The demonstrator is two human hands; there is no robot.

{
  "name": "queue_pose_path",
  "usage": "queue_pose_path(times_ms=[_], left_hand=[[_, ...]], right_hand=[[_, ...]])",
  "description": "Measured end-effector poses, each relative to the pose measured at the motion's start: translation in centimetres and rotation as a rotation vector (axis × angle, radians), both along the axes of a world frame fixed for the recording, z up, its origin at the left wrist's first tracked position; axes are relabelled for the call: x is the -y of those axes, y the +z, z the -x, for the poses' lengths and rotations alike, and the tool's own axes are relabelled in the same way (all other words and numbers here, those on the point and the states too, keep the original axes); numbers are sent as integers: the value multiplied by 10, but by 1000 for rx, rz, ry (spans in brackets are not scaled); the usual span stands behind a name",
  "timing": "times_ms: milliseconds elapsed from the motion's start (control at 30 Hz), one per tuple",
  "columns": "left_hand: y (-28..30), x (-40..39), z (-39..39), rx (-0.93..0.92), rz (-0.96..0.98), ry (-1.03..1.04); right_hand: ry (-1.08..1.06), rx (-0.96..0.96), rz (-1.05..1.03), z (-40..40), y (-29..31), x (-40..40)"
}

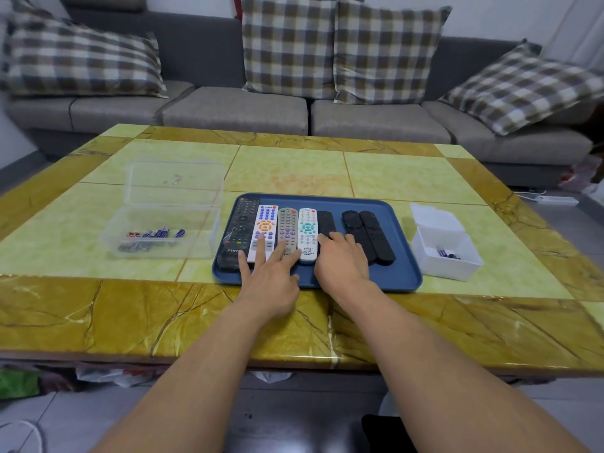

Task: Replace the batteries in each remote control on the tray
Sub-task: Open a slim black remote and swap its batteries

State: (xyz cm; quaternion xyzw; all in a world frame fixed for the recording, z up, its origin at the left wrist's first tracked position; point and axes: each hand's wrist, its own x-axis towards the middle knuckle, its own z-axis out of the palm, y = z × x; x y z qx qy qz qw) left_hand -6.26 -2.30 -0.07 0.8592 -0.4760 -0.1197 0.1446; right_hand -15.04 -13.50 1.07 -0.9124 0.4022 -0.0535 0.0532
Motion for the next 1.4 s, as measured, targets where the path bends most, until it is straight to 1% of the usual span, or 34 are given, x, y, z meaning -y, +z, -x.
queue_pose_path(times_ms=[67,167,300,400,467,533,567,600,667,700,733,767,800,867,933,1000,1067,1400], left_hand=[[0,0,1,-4,-3,-1],[0,-1,0,-14,-7,-3],[2,-2,-2,-36,22,-2],[4,-2,-3,-42,120,18],[6,-1,-6,-52,266,59],[12,-2,-7,-99,469,109],[16,-3,-6,-154,561,132],[23,-4,-3,-228,623,152],[35,-4,3,-450,662,162],[40,-5,5,-603,675,152],[44,-5,6,-756,699,146],[47,-4,8,-872,739,146],[48,-5,8,-934,787,155],[50,-6,12,-981,874,176],[52,-8,16,-1030,919,185],[51,-9,17,-1035,926,188],[51,-11,18,-1023,921,197],[51,-18,10,-1001,891,214]], right_hand=[[-26,25,-43,-1,2,1],[-66,7,-47,-1,7,1],[-124,45,-81,5,17,-1],[-149,98,-67,13,31,-1],[-171,179,-33,22,43,0],[-192,406,-73,31,54,0],[-194,575,-144,35,58,-2],[-186,756,-258,37,60,-4],[-162,1079,-613,40,65,-16],[-156,1202,-838,40,65,-23],[-150,1276,-1024,40,65,-30],[-150,1300,-1126,41,65,-36],[-163,1302,-1175,41,63,-40],[-218,1299,-1238,41,61,-41],[-279,1247,-1314,43,61,-43],[-297,1146,-1322,44,59,-45],[-288,1102,-1278,43,57,-47],[-249,1092,-1261,38,53,-42]])
